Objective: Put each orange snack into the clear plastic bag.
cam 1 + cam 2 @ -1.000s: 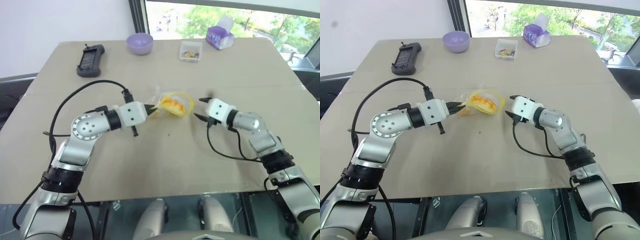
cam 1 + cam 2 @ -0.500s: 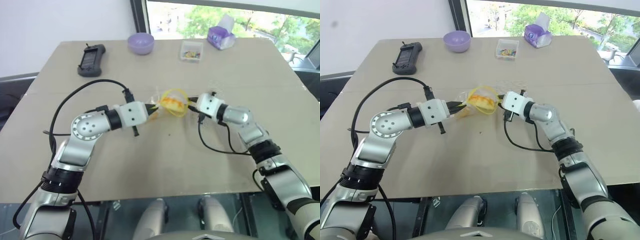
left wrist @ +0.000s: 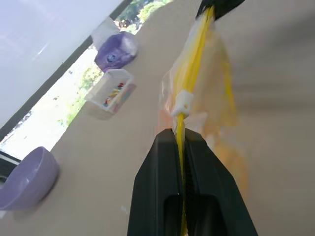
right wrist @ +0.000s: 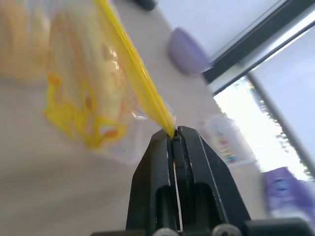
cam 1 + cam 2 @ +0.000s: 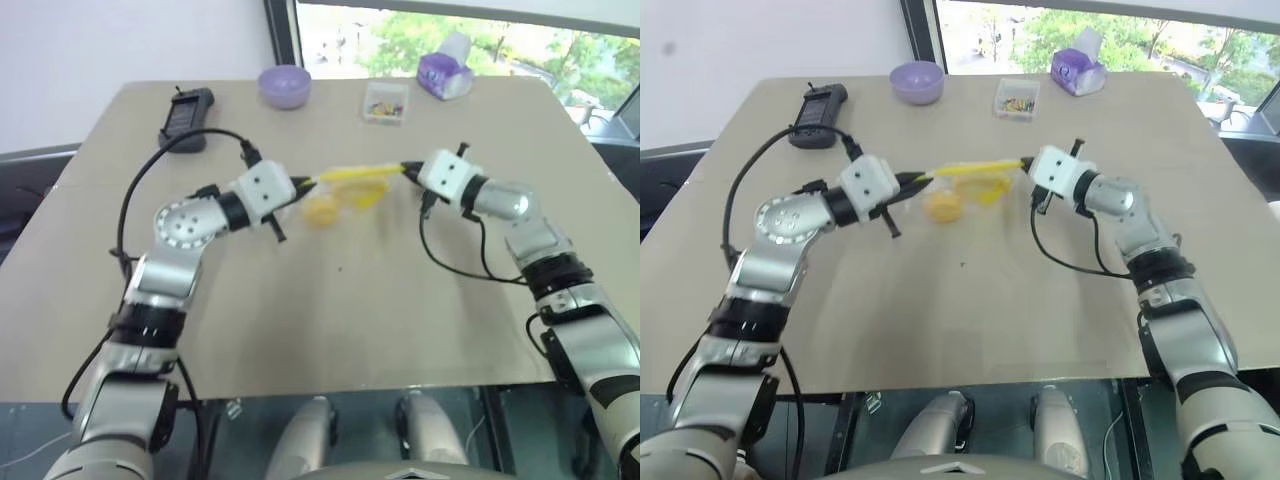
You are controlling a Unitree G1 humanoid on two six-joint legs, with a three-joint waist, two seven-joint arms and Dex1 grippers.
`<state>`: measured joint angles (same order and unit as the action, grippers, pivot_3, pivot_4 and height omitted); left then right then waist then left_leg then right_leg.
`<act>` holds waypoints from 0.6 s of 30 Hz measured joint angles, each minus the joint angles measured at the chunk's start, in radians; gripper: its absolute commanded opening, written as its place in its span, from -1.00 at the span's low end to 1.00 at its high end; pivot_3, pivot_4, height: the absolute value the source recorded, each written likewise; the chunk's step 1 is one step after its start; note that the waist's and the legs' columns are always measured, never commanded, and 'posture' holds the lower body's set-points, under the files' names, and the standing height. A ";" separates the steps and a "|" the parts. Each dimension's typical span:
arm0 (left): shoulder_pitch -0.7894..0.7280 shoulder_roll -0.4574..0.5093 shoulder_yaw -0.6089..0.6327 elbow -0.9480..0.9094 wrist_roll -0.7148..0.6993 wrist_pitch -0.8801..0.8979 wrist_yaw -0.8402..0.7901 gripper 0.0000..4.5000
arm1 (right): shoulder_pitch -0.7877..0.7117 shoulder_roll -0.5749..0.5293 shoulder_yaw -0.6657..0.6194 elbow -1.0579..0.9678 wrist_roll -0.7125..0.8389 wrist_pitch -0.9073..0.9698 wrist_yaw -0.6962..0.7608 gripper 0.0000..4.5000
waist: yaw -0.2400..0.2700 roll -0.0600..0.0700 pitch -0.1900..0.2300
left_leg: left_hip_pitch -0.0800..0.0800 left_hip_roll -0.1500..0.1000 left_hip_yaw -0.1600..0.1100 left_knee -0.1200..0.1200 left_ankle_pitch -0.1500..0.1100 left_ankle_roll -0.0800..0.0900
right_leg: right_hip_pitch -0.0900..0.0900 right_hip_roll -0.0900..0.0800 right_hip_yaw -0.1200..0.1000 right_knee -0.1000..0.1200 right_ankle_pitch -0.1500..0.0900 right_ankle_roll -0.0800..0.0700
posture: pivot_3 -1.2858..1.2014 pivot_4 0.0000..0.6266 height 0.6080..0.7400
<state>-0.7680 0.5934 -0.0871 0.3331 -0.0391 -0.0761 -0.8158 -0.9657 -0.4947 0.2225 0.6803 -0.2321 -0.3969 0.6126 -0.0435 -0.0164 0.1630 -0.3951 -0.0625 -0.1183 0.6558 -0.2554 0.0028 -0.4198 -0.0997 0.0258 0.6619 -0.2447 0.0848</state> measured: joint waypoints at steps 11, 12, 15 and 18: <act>-0.213 -0.047 -0.080 0.370 0.134 -0.422 0.067 -1.00 | 0.096 -0.122 -0.023 -0.158 -0.023 -0.019 -0.035 -1.00 | -0.025 0.000 -0.001 | -0.004 -0.002 -0.002 -0.004 0.000 0.000 | -0.003 -0.005 -0.002 -0.003 0.000 0.000 | 0.03 -0.52 1.00; -0.090 -0.034 -0.085 0.271 0.133 -0.443 0.049 -1.00 | 0.209 -0.127 -0.028 -0.262 -0.004 0.013 -0.015 -1.00 | -0.030 0.000 -0.002 | -0.003 -0.002 -0.002 -0.005 0.000 0.000 | -0.004 -0.005 -0.002 -0.004 0.000 0.000 | 0.03 -0.52 1.00; 0.143 -0.029 -0.123 0.130 0.142 -0.451 0.033 -1.00 | 0.410 -0.125 -0.006 -0.382 0.000 0.069 0.012 -1.00 | -0.039 0.001 -0.001 | -0.009 -0.003 -0.002 -0.004 -0.001 0.002 | -0.014 -0.007 0.001 0.000 0.000 0.000 | 0.03 -0.52 1.00; 0.317 -0.021 -0.131 -0.020 0.180 -0.423 0.063 -1.00 | 0.558 -0.122 0.021 -0.488 -0.021 0.128 0.019 -1.00 | -0.039 0.001 -0.001 | -0.012 -0.004 -0.002 0.000 -0.001 0.002 | -0.018 -0.006 0.002 0.003 0.000 0.001 | 0.03 -0.52 1.00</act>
<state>-0.4513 0.5721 -0.2181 0.3128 0.1409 -0.4992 -0.7532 -0.4076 -0.6165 0.2440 0.1924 -0.2528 -0.2690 0.6321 -0.0822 -0.0157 0.1618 -0.4074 -0.0665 -0.1198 0.6560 -0.2567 0.0048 -0.4379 -0.1058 0.0276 0.6645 -0.2444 0.0854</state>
